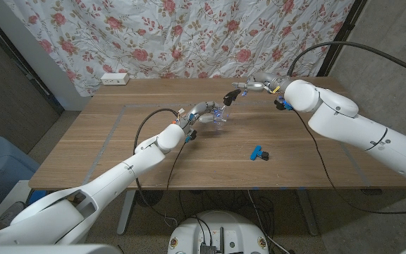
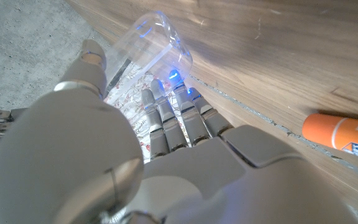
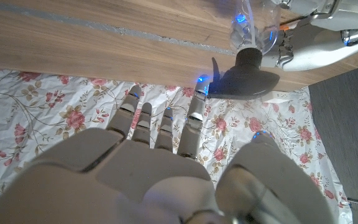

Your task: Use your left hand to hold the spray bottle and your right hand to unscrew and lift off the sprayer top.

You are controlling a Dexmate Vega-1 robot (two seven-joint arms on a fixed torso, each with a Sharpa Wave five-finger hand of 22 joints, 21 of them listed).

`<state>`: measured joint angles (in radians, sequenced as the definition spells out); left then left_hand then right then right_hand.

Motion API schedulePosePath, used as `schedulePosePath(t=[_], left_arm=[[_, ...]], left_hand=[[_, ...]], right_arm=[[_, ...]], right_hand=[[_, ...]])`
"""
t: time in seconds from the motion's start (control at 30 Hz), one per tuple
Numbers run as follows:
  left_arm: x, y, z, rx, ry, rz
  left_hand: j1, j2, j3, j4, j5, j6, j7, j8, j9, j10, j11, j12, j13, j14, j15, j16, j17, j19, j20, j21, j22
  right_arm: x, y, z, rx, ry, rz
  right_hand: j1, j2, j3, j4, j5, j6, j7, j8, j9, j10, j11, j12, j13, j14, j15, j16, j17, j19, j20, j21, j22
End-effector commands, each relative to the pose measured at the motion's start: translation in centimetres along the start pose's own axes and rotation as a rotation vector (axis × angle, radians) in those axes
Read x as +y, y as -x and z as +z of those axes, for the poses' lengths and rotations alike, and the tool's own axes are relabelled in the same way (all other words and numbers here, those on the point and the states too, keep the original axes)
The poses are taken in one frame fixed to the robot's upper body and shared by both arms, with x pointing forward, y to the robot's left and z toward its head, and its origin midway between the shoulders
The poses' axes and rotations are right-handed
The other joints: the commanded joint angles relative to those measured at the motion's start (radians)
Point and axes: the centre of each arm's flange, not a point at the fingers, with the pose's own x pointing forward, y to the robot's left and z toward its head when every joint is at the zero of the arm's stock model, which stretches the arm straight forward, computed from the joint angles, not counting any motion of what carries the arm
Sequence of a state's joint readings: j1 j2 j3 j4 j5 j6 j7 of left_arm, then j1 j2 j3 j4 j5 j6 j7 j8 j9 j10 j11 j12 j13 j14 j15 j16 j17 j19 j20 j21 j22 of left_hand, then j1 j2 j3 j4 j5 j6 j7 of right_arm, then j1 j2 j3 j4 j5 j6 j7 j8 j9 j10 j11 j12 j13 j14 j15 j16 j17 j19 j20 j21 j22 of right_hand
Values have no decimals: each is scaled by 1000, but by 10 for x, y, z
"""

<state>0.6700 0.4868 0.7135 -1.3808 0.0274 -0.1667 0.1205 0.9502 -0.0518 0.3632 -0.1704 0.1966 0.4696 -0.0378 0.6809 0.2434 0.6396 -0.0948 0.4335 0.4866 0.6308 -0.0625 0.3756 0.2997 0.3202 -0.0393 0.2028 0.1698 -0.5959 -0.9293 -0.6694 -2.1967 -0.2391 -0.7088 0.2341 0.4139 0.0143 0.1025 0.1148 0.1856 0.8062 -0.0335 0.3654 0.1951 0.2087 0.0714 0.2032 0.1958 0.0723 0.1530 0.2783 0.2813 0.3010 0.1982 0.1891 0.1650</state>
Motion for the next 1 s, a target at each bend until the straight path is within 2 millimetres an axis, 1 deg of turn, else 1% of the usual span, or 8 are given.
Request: schedulePosePath(t=[0.03, 0.13, 0.27, 0.47, 0.83, 1.0], left_arm=[[-3, -1, 2, -3, -1, -4], [-3, -1, 2, -4, 0, -5], [-3, -1, 1, -2, -1, -9], [-3, -1, 1, 2, 0, -12], [-3, -3, 0, 5, -5, -19], [-3, -2, 0, 9, -5, -20]], left_hand=[[66, 110, 8, 0, 8, 20, -14, 155, 1, 69, -58, 3, 35, 7, -139, -2, 2, 9, -77, -4, 4], [66, 109, 7, 1, 8, 21, -14, 156, 0, 67, -62, 1, 35, 7, -138, -2, 2, 9, -77, -4, 4], [65, 110, 7, 1, 8, 21, -14, 157, 0, 69, -60, 2, 36, 8, -138, -3, 2, 9, -77, -4, 4], [65, 109, 7, 1, 8, 21, -15, 158, -1, 70, -61, 1, 36, 9, -139, -4, 2, 9, -77, -4, 4], [64, 113, 8, 2, 9, 19, -12, 161, -3, 70, -60, -2, 37, 9, -136, -6, 3, 8, -77, -4, 4], [62, 113, 9, 3, 9, 19, -13, 162, -4, 68, -59, -4, 38, 10, -137, -8, 2, 8, -76, -4, 4]], right_arm=[[8, -5, -2, 15, -18, 19], [8, -5, -1, 16, -18, 17], [8, -8, 0, 20, -16, 17], [9, -11, 4, 10, -11, 18], [8, -15, 13, -16, 2, 25], [8, -16, 17, -25, 6, 27]], right_hand=[[-21, -5, -9, 9, 10, -9, 4, -12, 2, -5, 2, -2, 1, -4, 10, -6, 2, -8, -2, -4, 4], [-28, -6, -12, 11, 11, -18, 4, -17, 2, -7, 3, -2, 1, -6, 10, -7, 2, -9, -2, -4, 4], [-36, -6, -15, 12, 13, -27, 7, -23, 2, -9, 7, -3, 1, -7, 13, -8, 3, -10, -3, -4, 4], [-51, -8, -21, 14, 17, -39, 20, -34, 2, -15, 12, -4, 1, -9, 18, -11, 2, -13, -3, -4, 4], [-62, -11, -27, 12, 21, -56, 28, -47, 2, -22, 15, -5, 1, -11, 24, -14, 1, -17, -4, -5, 4], [-63, -12, -28, 9, 22, -60, 30, -51, 2, -25, 18, -6, 1, -12, 24, -16, 0, -18, 0, -5, 4]])
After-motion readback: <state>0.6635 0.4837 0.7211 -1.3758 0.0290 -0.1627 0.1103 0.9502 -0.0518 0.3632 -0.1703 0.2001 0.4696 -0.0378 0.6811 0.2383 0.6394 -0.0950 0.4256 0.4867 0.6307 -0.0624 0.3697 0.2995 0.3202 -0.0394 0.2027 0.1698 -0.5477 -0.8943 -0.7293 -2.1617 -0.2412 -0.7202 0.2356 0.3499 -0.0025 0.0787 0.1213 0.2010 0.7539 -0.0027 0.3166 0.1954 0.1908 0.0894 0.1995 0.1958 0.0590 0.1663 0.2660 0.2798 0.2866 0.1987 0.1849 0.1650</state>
